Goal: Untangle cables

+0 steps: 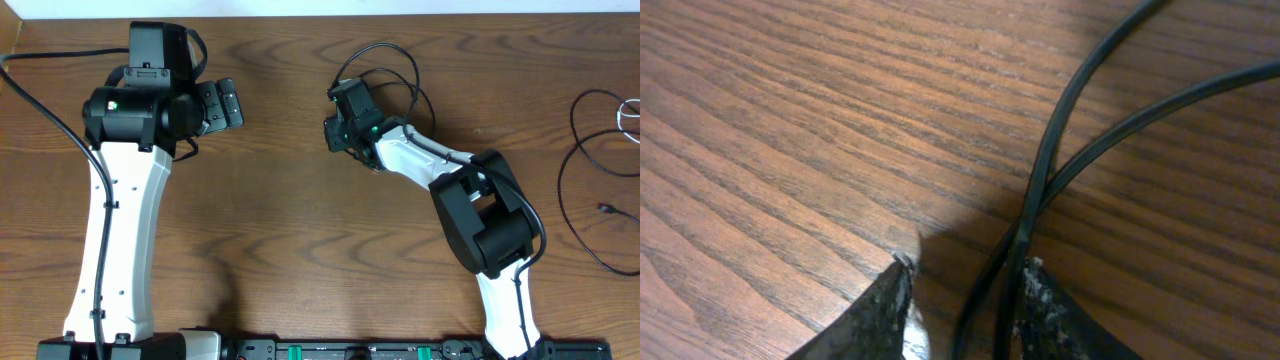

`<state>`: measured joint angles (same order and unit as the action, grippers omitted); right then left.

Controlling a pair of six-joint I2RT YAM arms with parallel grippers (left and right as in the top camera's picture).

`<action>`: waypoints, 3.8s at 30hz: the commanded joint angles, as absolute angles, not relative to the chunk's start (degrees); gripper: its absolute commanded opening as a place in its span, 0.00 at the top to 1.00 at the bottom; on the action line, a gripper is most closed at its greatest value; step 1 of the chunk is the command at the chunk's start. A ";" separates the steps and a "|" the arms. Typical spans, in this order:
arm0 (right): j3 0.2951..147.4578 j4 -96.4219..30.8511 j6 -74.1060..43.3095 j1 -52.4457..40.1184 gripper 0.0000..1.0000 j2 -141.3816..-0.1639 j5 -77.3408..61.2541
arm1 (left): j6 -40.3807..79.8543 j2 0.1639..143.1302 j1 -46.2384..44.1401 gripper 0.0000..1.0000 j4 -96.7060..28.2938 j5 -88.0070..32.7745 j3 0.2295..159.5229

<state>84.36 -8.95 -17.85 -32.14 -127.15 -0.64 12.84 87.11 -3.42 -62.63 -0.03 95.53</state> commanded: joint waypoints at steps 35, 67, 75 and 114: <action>84.38 -22.20 -16.93 -13.37 0.99 -96.62 8.47 | 12.29 87.22 -3.18 0.02 -62.76 0.54 95.81; 95.81 -37.23 -4.95 14.44 0.99 -95.50 1.78 | 12.29 87.22 -3.18 0.02 -62.76 0.54 95.81; 94.59 -42.52 -5.72 11.51 0.99 -106.04 1.76 | 12.29 87.22 -3.18 0.02 -62.76 0.54 95.81; 94.61 -32.62 -34.04 8.73 0.51 -130.45 -0.38 | 12.29 87.22 -3.18 0.02 -62.76 0.54 95.81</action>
<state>94.76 -33.06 -28.97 9.15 -128.53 0.38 12.84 87.11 -3.42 -62.65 -0.03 95.53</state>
